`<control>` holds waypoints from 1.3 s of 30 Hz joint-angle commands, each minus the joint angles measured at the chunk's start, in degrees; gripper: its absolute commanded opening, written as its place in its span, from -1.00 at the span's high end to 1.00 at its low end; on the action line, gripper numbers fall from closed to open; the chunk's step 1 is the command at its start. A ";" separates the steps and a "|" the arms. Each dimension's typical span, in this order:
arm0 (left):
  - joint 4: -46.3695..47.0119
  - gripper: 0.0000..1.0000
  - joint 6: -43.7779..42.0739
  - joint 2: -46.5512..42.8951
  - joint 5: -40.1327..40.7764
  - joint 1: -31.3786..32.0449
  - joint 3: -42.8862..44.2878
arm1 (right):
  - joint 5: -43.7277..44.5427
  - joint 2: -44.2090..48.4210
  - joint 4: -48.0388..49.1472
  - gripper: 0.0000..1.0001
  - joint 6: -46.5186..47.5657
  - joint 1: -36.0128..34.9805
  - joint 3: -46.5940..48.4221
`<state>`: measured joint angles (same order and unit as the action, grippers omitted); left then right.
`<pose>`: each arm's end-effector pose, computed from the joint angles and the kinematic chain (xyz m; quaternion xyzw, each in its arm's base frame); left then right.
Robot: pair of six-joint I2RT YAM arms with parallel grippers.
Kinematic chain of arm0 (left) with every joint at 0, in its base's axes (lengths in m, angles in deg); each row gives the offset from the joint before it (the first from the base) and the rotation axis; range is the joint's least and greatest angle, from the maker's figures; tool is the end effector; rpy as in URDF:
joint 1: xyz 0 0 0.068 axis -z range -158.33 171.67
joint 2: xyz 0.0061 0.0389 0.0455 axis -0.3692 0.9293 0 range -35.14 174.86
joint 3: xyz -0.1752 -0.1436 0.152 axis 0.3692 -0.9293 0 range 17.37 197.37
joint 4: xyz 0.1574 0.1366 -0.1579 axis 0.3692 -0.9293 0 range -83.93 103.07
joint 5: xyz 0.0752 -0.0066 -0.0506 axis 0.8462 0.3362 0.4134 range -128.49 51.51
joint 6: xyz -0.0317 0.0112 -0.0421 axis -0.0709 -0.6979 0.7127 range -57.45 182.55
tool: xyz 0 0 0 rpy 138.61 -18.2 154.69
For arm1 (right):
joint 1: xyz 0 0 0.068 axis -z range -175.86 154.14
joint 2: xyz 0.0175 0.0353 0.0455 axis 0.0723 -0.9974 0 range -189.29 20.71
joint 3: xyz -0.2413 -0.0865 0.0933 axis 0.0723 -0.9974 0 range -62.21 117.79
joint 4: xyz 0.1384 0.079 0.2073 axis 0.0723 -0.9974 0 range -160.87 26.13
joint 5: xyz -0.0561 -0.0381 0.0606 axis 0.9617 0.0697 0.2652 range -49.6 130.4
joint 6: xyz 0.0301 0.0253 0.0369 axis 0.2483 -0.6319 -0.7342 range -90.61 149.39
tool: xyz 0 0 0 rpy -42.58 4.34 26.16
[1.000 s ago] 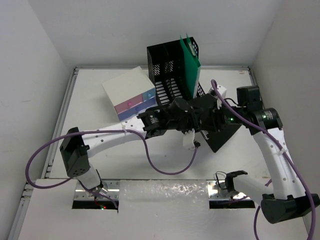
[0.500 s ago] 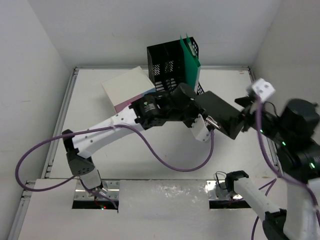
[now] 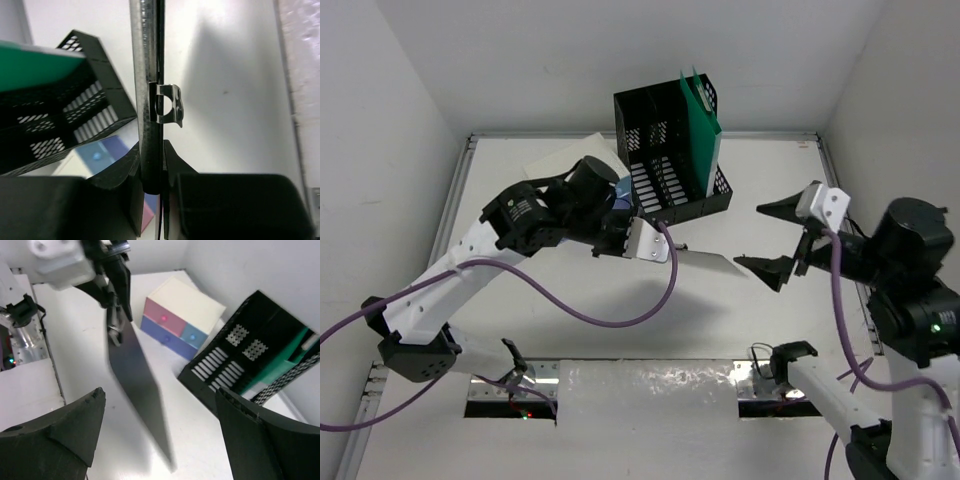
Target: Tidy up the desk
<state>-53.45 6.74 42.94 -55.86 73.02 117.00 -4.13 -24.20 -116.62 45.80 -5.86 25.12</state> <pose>0.1465 -0.2001 0.4414 0.7692 0.4957 -0.1247 0.3836 0.0658 0.0369 0.4916 -0.3987 0.6363 0.2574 0.6082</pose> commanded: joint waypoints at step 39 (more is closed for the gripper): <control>7.90 1.00 5.89 -3.55 -5.57 -7.58 -2.69 | -1.78 -8.17 16.89 -0.76 7.77 -1.60 -17.89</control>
<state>-48.86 12.09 40.97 -58.53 65.22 112.94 -6.53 -30.06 -106.37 57.23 -7.25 5.25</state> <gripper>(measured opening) 0.125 0.885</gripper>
